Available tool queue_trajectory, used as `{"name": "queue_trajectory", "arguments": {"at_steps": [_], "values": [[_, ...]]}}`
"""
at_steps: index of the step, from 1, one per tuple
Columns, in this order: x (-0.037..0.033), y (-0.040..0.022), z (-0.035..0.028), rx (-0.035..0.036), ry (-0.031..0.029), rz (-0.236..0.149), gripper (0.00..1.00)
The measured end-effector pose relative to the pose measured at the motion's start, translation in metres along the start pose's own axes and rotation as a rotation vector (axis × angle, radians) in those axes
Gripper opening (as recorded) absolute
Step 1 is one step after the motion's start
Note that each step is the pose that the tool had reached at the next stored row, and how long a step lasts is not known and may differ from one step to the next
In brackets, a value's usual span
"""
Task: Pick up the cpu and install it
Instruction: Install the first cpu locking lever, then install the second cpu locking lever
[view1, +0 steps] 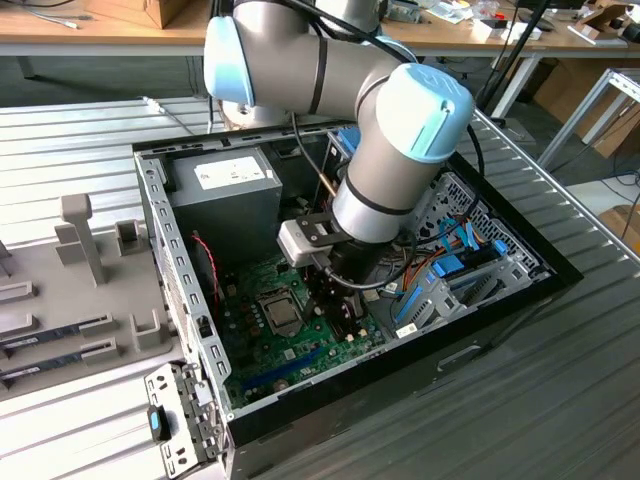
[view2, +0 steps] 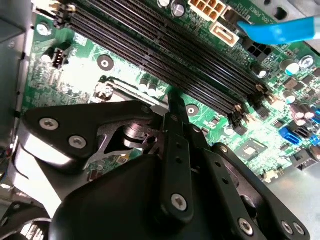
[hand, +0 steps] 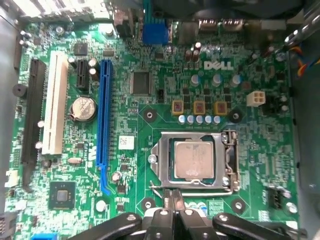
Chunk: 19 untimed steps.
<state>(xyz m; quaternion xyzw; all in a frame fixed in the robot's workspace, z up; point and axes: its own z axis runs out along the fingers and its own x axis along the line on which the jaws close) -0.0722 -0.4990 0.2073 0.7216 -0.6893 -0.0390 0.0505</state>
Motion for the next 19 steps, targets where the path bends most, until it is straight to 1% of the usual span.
{"name": "queue_trajectory", "arguments": {"at_steps": [2,3,5,7,8,9,10,11,12,19], "values": [[0.0001,0.0006,-0.0065,0.0002,-0.0043,-0.001,0.11],[0.0002,0.0003,-0.0084,0.0003,-0.0073,-0.001,0.11],[0.0004,-0.0026,-0.0109,0.0001,-0.0169,-0.002,0.11],[0.0006,-0.0063,-0.0137,-0.0004,-0.0294,-0.004,0.11],[0.0007,-0.0082,-0.0166,-0.0004,-0.0394,-0.005,0.11],[0.0008,-0.009,-0.0206,-0.0003,-0.0462,-0.006,0.11],[0.0009,-0.009,-0.0261,-0.0004,-0.05,-0.006,0.11],[0.0011,-0.008,-0.0353,-0.0008,-0.052,-0.007,0.11],[0.0011,-0.0079,-0.0363,-0.0009,-0.0521,-0.007,0.11],[0.0011,-0.0079,-0.0364,-0.001,-0.0525,-0.007,0.11]]}}
